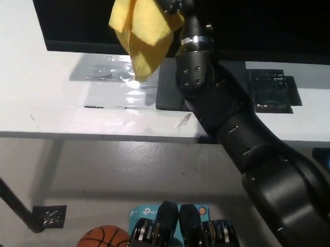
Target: The robot uses its right hand to pick up the cloth kept in the middle of the desk and use it to wipe the monitor in the middle of the desk by swiping its screen twice
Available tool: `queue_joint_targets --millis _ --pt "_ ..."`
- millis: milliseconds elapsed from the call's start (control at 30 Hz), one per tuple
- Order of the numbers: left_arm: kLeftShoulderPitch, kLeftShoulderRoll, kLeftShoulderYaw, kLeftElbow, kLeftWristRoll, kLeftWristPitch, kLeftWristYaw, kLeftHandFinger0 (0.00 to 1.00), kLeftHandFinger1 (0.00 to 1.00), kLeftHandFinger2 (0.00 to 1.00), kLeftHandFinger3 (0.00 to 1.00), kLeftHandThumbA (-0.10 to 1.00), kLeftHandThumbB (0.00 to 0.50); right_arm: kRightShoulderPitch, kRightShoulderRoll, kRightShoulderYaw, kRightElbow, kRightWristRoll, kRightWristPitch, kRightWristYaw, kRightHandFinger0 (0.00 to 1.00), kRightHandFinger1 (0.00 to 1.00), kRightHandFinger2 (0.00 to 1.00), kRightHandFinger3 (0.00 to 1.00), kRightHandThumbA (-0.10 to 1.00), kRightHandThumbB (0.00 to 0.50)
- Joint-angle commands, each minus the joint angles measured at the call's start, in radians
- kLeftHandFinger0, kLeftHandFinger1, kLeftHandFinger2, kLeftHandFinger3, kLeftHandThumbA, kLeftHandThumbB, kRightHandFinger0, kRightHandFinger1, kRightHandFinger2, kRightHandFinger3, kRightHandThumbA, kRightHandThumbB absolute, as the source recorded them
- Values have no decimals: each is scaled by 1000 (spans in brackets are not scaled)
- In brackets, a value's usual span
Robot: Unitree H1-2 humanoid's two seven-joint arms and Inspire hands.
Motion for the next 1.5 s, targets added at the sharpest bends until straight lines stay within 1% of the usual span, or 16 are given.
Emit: queue_joint_targets --millis 0,33,67,167,233,300,433,567,700,900,967,1100,1133,1233,1367,1467 --pt "20 6 14 -29 20 -14 25 213 253 384 547 224 65 12 -140 -60 -3 14 15 -104 0 0 276 230 -100 113" --pt "18 7 14 -18 18 -33 24 217 252 380 545 218 61 16 -149 -63 -7 10 43 -101 0 4 314 323 -100 94" --pt "18 7 14 -18 21 -29 26 216 253 381 546 209 59 19 -154 -65 -12 8 47 -98 0 0 334 298 -100 42" --pt "20 7 20 -23 26 -14 31 213 252 389 564 210 54 32 -192 -89 -33 8 88 -102 0 12 373 334 -100 38" --pt "24 9 21 -26 35 -17 33 213 253 391 568 211 49 39 -213 -114 -40 14 93 -124 0 8 388 294 -100 1" --pt "23 9 22 -16 30 -31 28 224 264 401 560 230 54 49 -229 -144 -56 15 110 -145 0 17 414 250 -100 33" --pt "27 2 26 -18 39 -24 34 227 269 401 550 216 56 88 -257 -185 -123 14 127 -124 0 2 391 337 -100 192" --pt "32 0 28 -35 41 -5 35 233 275 413 569 232 61 125 -290 -217 -159 10 149 -119 0 15 402 368 -100 222" --pt "35 -3 26 -39 48 -3 38 230 272 410 567 253 54 151 -316 -231 -186 0 185 -110 0 2 382 379 -100 125" --pt "31 -6 30 -22 35 -13 36 233 272 409 563 221 60 174 -346 -271 -152 11 189 -152 0 0 377 331 -100 96" --pt "27 -10 32 -15 27 -21 33 219 258 392 550 214 67 181 -345 -274 -156 6 191 -158 0 0 313 181 -100 57" --pt "28 -14 33 -33 29 -11 33 205 243 376 528 209 63 186 -334 -281 -160 11 197 -154 0 0 235 66 -100 27" --pt "28 -12 31 -25 34 -28 32 209 249 379 533 208 54 187 -323 -278 -164 13 193 -148 0 0 278 15 -100 45" --pt "29 -10 33 -21 28 -27 29 225 264 396 546 215 63 185 -310 -267 -165 8 176 -146 0 0 354 73 -100 89" --pt "25 -7 30 -10 33 -38 28 214 250 375 538 233 69 152 -260 -262 -183 7 209 -164 0 0 328 106 -100 100" --pt "24 -7 28 -9 34 -45 27 211 251 375 540 250 68 122 -230 -259 -166 14 198 -182 0 0 331 173 -100 200"
